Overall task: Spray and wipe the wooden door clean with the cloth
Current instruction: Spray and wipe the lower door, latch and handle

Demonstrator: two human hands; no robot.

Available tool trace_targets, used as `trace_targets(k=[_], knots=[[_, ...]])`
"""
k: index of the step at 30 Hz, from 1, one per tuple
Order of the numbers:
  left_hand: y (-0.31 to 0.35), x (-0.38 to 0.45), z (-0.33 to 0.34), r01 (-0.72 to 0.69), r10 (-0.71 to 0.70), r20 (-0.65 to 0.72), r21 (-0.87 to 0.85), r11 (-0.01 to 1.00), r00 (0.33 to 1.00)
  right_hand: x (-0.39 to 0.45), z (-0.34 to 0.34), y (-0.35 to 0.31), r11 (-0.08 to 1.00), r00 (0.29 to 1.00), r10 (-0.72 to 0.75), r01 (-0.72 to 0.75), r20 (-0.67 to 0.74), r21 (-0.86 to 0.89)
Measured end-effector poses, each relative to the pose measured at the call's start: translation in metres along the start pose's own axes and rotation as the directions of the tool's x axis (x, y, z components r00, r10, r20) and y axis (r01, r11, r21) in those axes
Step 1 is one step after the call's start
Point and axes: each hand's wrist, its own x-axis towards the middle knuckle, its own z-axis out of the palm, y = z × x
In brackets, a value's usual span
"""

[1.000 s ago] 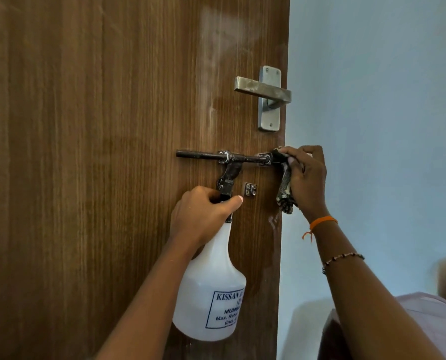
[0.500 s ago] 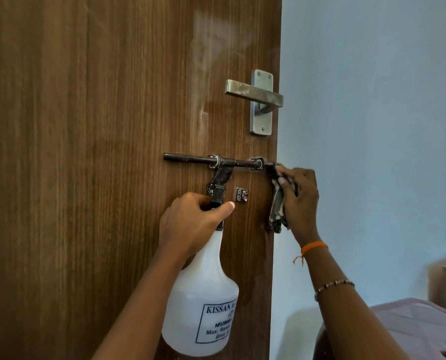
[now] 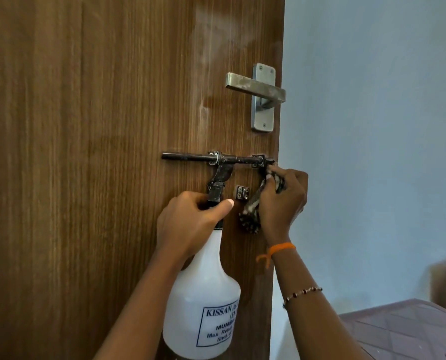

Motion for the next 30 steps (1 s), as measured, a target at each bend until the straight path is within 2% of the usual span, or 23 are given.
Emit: trace_targets(k=[2,3,4,7,9,10,12,14,16,18,21,22,23,25,26,28,30], knots=[[-0.001,0.000,0.001,-0.007,0.007,-0.002,-0.010,1.000,1.000,-0.013,-0.013,0.019,0.960,0.954,-0.263,0.273,0.145,-0.056],[-0.002,0.001,0.001,-0.010,0.010,-0.005,-0.014,1.000,1.000,-0.015,-0.021,0.030,0.941,0.929,-0.316,0.334,0.193,-0.064],[-0.002,0.001,0.001,-0.011,0.011,-0.007,-0.017,1.000,1.000,-0.012,-0.027,0.036,0.949,0.936,-0.289,0.307,0.201,-0.067],[-0.003,0.001,0.002,-0.016,0.016,-0.013,-0.010,1.000,1.000,0.019,-0.027,0.033,0.997,0.996,-0.061,0.063,0.060,-0.036],[-0.002,0.000,0.002,-0.014,0.014,-0.015,-0.009,1.000,1.000,0.040,-0.019,0.019,0.990,0.986,-0.140,0.139,0.087,0.020],[-0.002,0.000,0.002,-0.010,0.010,-0.011,-0.010,1.000,1.000,0.048,-0.014,0.011,0.972,0.960,-0.234,0.234,0.153,0.023],[-0.002,0.000,0.002,0.001,-0.001,0.001,-0.019,1.000,1.000,0.059,-0.010,0.004,0.888,0.857,-0.424,0.457,0.292,-0.052],[-0.002,0.001,0.001,0.010,-0.010,0.005,-0.031,0.999,1.000,0.067,-0.014,0.007,0.780,0.774,-0.521,0.603,0.361,-0.168],[-0.002,0.001,0.000,0.019,-0.019,0.011,-0.040,0.999,1.000,0.070,-0.019,0.012,0.738,0.757,-0.534,0.635,0.376,-0.230],[-0.002,0.001,0.000,0.014,-0.013,0.020,-0.035,0.999,1.000,0.071,-0.022,0.015,0.718,0.731,-0.559,0.663,0.392,-0.211],[-0.001,0.001,0.000,0.007,-0.007,0.020,-0.010,1.000,1.000,0.084,-0.021,0.016,0.636,0.614,-0.632,0.759,0.472,-0.136],[-0.001,0.001,0.000,0.009,-0.008,0.019,-0.009,1.000,1.000,0.089,-0.019,0.017,0.653,0.621,-0.626,0.748,0.472,-0.118],[-0.001,0.002,0.001,0.009,-0.009,0.016,-0.009,1.000,1.000,0.093,-0.014,0.016,0.712,0.675,-0.593,0.694,0.439,-0.107],[-0.002,0.002,0.001,0.010,-0.010,0.010,-0.007,1.000,1.000,0.098,-0.001,0.011,0.869,0.836,-0.448,0.490,0.317,-0.063],[-0.002,0.001,0.001,0.006,-0.006,0.006,-0.007,1.000,1.000,0.098,0.007,0.009,0.920,0.892,-0.368,0.391,0.263,-0.038],[-0.003,0.002,0.001,-0.005,0.005,-0.001,-0.002,1.000,1.000,0.094,0.015,0.009,0.955,0.933,-0.297,0.295,0.204,0.042],[-0.004,0.003,0.001,-0.016,0.016,0.000,0.003,1.000,1.000,0.080,0.009,0.018,0.957,0.940,-0.280,0.257,0.193,0.134]])
